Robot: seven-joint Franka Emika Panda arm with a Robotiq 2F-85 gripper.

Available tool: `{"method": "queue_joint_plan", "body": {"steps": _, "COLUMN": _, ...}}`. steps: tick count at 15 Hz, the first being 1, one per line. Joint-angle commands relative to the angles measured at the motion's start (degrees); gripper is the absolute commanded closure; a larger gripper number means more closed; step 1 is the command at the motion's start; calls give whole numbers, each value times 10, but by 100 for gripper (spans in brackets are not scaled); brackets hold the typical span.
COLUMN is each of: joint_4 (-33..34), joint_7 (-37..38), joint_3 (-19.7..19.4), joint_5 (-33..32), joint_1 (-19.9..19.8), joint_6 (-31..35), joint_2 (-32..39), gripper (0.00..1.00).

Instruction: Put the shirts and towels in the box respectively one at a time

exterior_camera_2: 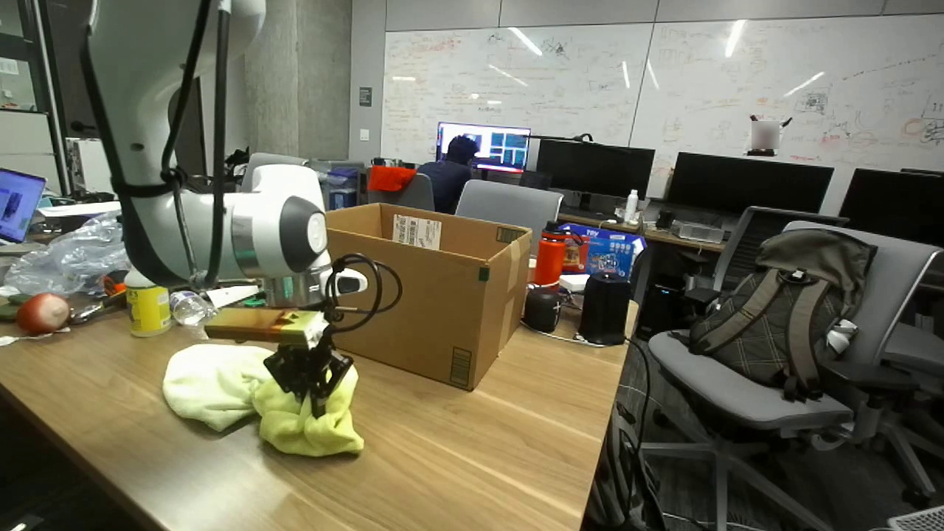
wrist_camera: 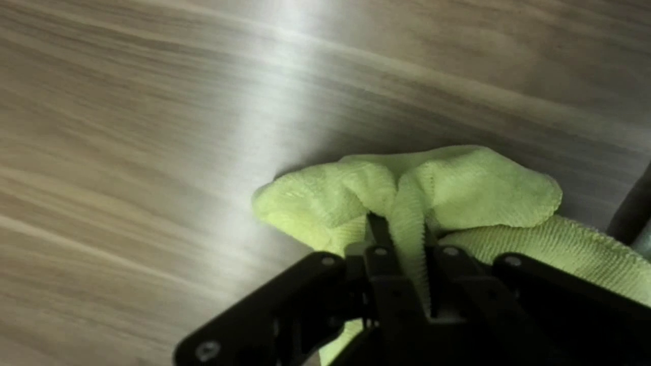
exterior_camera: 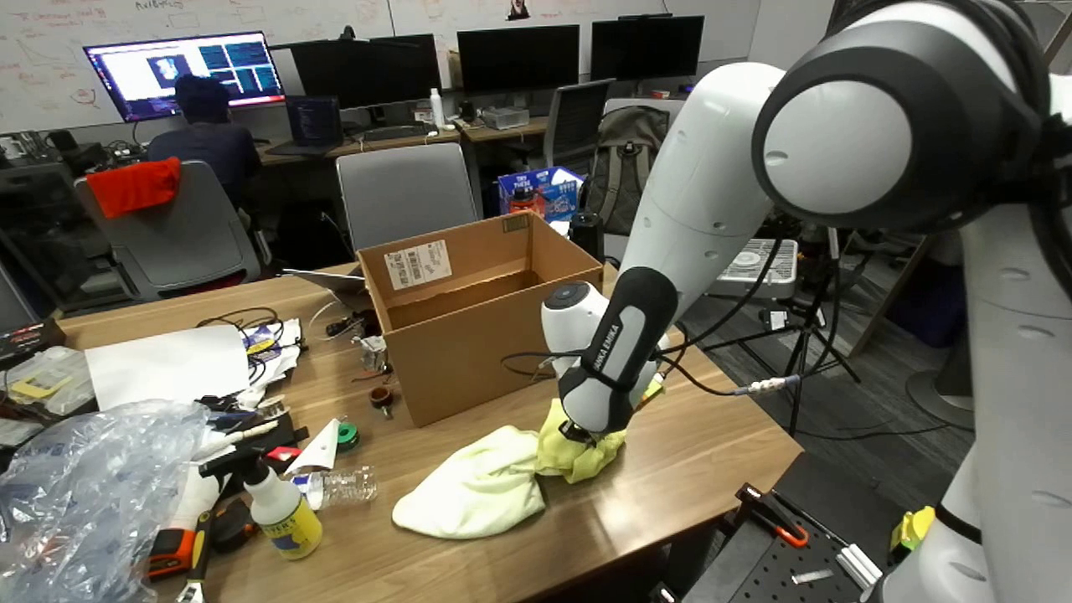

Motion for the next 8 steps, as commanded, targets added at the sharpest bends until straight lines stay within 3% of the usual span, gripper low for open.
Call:
{"method": "queue_joint_plan", "body": {"steps": 1, "joint_4": -5, "joint_7": 90, "joint_3": -69, "joint_5": -93, "joint_1": 68, "joint_6": -32, "joint_2": -71, "gripper": 97}}
{"method": "queue_joint_plan", "body": {"steps": 4, "joint_4": 10, "joint_7": 170, "joint_3": -87, "joint_5": -200, "joint_1": 89, "joint_6": -78, "joint_2": -118, "gripper": 97}}
{"method": "queue_joint_plan", "body": {"steps": 8, "joint_4": 46, "joint_7": 250, "joint_3": -22, "joint_5": -323, "joint_1": 49, "joint_6": -175, "joint_2": -182, "gripper": 97}}
